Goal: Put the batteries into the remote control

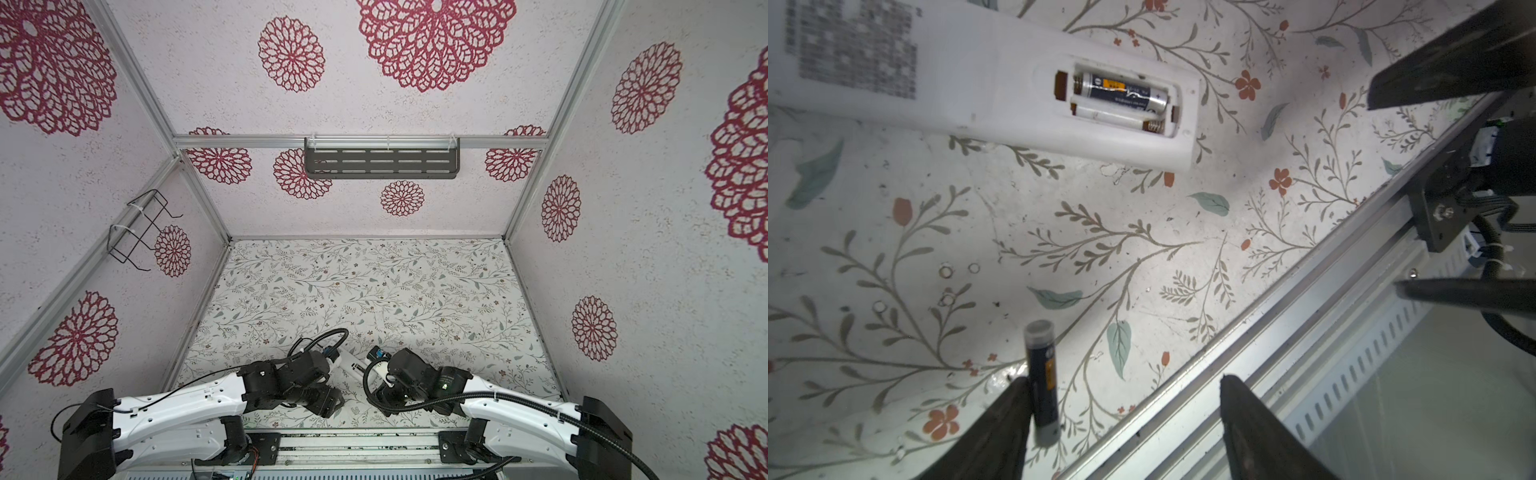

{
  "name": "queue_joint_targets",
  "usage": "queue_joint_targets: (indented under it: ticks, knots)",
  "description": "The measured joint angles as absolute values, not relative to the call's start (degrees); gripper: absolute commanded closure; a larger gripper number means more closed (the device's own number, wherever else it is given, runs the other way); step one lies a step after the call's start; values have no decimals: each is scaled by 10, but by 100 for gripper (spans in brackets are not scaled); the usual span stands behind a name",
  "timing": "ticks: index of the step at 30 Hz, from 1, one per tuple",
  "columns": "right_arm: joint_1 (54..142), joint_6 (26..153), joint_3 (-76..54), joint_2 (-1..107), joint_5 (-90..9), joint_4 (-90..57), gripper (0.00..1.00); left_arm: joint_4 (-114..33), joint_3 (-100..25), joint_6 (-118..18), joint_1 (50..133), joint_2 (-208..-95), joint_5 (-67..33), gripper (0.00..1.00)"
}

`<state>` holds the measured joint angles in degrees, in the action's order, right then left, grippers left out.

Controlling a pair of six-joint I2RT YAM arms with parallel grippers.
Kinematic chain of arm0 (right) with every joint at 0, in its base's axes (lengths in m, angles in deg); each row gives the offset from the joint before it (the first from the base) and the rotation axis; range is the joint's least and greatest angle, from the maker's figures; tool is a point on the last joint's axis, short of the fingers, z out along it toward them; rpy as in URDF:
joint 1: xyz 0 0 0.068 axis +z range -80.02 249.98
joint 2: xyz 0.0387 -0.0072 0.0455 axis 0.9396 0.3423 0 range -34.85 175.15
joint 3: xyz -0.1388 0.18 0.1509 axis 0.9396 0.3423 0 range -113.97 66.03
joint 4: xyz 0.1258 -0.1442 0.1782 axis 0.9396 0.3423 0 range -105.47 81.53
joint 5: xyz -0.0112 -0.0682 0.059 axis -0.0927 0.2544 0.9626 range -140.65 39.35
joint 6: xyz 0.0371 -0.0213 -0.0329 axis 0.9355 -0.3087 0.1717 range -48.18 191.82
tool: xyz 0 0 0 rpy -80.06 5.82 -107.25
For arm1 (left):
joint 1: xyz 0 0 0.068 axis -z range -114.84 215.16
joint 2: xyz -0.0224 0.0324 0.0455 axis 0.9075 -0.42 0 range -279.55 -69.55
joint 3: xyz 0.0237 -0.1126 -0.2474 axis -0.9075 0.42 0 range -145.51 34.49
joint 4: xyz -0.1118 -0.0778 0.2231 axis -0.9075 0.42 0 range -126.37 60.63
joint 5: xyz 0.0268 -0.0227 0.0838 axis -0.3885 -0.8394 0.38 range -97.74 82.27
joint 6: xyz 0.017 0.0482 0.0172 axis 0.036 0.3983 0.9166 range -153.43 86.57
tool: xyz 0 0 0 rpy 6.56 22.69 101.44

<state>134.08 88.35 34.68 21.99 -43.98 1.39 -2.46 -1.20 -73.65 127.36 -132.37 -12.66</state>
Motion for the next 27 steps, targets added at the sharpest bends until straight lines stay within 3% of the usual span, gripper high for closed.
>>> queue_joint_targets:
  ticks: [4, 13, 27]
  knots:
    - [1344, 864, 341, 255, -440, 5, 29, -27, -12, -734, 1272, -1327, -136, 38]
    - [1364, 833, 339, 262, -427, -31, 38, -82, 6, -725, 1272, -1345, -213, 43]
    - [1459, 732, 395, 173, -529, -96, 21, -95, -19, -734, 1235, -1270, -370, 28]
